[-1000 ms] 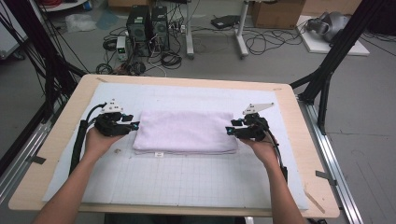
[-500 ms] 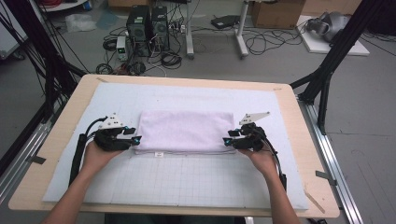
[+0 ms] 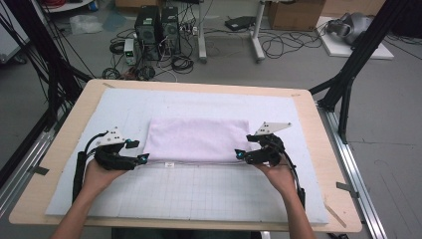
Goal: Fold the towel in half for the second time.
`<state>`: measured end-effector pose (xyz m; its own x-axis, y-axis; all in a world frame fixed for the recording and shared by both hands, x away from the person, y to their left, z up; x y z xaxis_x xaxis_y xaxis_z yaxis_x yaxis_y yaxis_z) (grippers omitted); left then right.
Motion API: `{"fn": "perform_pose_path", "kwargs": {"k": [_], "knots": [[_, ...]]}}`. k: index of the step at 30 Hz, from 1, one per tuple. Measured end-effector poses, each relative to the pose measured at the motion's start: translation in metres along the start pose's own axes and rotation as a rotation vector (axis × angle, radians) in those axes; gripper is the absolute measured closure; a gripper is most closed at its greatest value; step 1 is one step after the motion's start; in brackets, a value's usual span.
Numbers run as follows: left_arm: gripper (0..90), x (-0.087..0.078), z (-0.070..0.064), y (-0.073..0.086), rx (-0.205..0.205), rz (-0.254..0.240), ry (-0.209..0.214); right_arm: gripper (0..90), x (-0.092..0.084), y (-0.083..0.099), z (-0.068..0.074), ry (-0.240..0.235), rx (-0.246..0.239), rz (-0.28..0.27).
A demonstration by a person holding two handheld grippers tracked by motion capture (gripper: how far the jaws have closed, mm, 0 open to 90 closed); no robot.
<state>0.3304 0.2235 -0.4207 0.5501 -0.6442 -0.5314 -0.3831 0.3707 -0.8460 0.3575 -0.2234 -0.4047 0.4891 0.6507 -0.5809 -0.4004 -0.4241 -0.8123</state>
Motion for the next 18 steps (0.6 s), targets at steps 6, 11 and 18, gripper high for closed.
{"fn": "perform_pose_path", "kwargs": {"k": [6,11,18], "knots": [[25.2,-0.009,-0.004,0.001,-0.010,-0.007,-0.009,16.6,-0.007,0.012,0.004,0.011,0.033,-0.070],[20.7,-0.014,-0.006,0.004,-0.007,-0.003,-0.020,12.5,-0.013,0.017,0.007,0.017,0.045,-0.079],[15.9,-0.019,-0.009,0.007,-0.003,-0.003,-0.032,11.4,-0.023,0.032,0.014,0.031,0.054,-0.096]]}}
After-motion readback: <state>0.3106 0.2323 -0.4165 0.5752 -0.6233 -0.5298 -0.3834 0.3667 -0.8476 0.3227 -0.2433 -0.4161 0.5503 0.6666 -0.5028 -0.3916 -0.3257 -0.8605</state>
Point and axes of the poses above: each handheld gripper's, and its own axes: x roughly forward along the jaws, y roughly out of its underside, z roughly to its left, the point moved 2 cm from there along x, roughly forward along the jaws
